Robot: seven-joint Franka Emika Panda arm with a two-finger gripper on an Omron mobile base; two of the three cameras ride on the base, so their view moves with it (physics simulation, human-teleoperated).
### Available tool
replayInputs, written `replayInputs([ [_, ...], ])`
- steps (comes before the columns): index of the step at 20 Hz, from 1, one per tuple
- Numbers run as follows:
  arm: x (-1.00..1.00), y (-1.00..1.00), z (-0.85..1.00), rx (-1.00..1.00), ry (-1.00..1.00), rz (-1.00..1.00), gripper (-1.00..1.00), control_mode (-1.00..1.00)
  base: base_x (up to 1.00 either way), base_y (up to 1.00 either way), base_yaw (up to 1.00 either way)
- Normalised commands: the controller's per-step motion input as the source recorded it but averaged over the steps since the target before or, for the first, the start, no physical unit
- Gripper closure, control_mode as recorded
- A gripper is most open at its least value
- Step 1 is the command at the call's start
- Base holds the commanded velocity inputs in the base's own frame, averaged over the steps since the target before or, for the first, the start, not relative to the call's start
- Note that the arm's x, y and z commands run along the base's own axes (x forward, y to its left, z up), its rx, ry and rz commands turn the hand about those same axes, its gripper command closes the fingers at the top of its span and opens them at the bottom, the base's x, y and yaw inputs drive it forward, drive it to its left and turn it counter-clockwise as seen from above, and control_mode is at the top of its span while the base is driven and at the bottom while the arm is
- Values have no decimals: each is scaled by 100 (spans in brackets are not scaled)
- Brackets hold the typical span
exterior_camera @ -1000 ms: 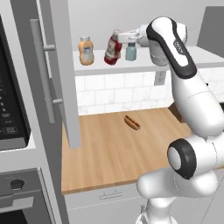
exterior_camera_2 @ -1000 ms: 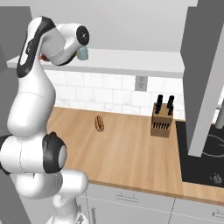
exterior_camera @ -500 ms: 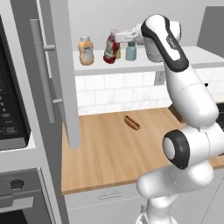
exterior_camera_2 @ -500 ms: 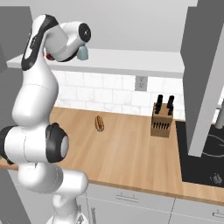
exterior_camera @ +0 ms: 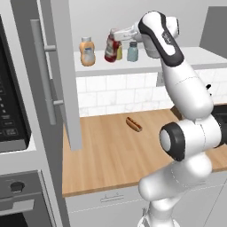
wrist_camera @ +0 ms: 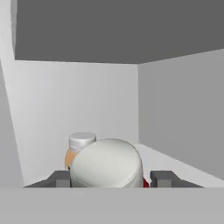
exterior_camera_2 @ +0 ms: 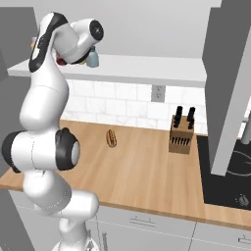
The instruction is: Put the shaker and condiment bottle from the counter next to their counterparts in the cabinet.
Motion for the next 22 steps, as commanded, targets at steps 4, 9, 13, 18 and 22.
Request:
replayInputs([
  [4,32,6,-5,-1,2,2,100,-100,0,0,0],
  [9,24,18,-20,0,7,3,-100,-100,0,0,0],
  [13,26,21,-25,0,7,3,-100,-100,0,0,0],
  [18,13,12,-12,0,1,2,-100,-100,0,0,0],
  [22,6,7,-11,0,0,2,-100,-100,0,0,0],
])
